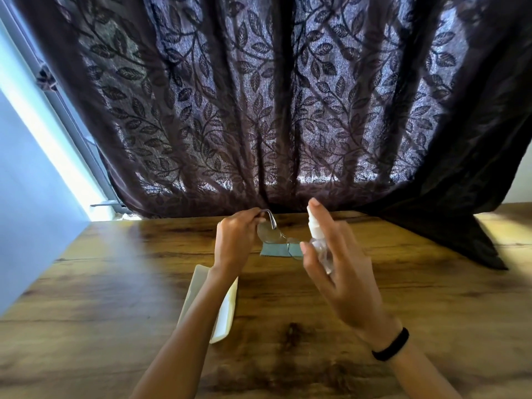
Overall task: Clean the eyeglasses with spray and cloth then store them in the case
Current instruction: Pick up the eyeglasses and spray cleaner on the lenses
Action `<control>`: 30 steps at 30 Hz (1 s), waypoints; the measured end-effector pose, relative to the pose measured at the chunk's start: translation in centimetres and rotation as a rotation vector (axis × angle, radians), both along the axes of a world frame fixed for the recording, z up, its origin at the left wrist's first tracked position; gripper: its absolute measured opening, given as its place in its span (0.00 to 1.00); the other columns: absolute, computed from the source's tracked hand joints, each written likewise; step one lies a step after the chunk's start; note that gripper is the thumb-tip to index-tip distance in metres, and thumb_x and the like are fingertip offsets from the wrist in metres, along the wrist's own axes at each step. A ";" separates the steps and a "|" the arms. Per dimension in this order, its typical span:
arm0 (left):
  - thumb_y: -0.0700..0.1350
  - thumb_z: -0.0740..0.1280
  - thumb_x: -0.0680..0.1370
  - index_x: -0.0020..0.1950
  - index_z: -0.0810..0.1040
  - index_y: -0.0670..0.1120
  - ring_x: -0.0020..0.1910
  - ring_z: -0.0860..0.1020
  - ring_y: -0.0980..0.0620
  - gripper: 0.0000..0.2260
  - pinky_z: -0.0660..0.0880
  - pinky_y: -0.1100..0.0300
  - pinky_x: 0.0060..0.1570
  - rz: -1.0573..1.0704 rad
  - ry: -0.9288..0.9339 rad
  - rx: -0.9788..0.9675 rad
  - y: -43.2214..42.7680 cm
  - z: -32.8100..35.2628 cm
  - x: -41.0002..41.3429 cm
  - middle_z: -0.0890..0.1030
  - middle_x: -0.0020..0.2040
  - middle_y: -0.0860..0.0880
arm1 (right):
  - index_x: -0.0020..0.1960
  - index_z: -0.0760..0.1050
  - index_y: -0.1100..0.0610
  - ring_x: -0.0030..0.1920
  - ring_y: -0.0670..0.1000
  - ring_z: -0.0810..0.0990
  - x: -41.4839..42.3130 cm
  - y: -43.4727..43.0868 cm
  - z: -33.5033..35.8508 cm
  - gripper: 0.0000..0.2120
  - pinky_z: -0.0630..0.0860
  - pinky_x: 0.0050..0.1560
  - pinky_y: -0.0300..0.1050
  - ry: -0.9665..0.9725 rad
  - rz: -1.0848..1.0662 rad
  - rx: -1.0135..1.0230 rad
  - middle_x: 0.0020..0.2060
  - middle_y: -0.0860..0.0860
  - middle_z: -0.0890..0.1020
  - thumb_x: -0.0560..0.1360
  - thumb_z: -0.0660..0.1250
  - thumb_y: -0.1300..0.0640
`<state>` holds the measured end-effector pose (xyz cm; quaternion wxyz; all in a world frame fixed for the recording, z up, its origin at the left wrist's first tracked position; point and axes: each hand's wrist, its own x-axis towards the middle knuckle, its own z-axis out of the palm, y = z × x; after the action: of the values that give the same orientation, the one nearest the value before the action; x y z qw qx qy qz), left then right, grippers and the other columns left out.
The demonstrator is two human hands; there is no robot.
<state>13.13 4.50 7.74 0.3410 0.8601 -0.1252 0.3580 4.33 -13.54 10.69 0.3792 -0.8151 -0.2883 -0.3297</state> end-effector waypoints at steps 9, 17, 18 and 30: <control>0.36 0.69 0.71 0.46 0.82 0.39 0.36 0.82 0.47 0.06 0.70 0.67 0.40 0.106 -0.014 -0.011 -0.3 1.2 1.3 0.85 0.40 0.42 | 0.75 0.41 0.44 0.35 0.46 0.75 -0.7 1.7 -0.3 0.28 0.74 0.22 0.40 -0.255 0.046 -0.231 0.49 0.52 0.70 0.80 0.52 0.48; 0.34 0.71 0.69 0.46 0.83 0.37 0.35 0.76 0.59 0.07 0.66 0.82 0.39 0.106 -0.075 -0.130 -1.1 1.0 0.6 0.85 0.39 0.41 | 0.73 0.51 0.40 0.32 0.46 0.75 3.8 1.6 -2.6 0.26 0.77 0.29 0.39 0.142 -0.042 0.103 0.55 0.52 0.75 0.77 0.55 0.47; 0.32 0.72 0.68 0.45 0.82 0.36 0.35 0.76 0.61 0.07 0.65 0.83 0.40 0.106 -0.088 -0.135 -1.3 0.9 0.6 0.84 0.39 0.41 | 0.73 0.51 0.40 0.31 0.45 0.74 4.2 1.6 -2.7 0.26 0.76 0.28 0.38 0.157 -0.052 0.110 0.55 0.51 0.74 0.77 0.55 0.46; 0.31 0.71 0.69 0.44 0.82 0.36 0.35 0.77 0.60 0.06 0.68 0.82 0.39 0.108 -0.167 -0.175 -0.5 1.3 1.2 0.84 0.37 0.43 | 0.71 0.51 0.36 0.31 0.46 0.73 5.2 1.8 -1.5 0.24 0.73 0.26 0.37 0.118 -0.062 0.091 0.52 0.49 0.75 0.77 0.54 0.46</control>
<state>14.34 4.02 9.09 0.3832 0.7997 -0.0749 0.4560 9.53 -11.78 9.20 0.4220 -0.8235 -0.2248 -0.3055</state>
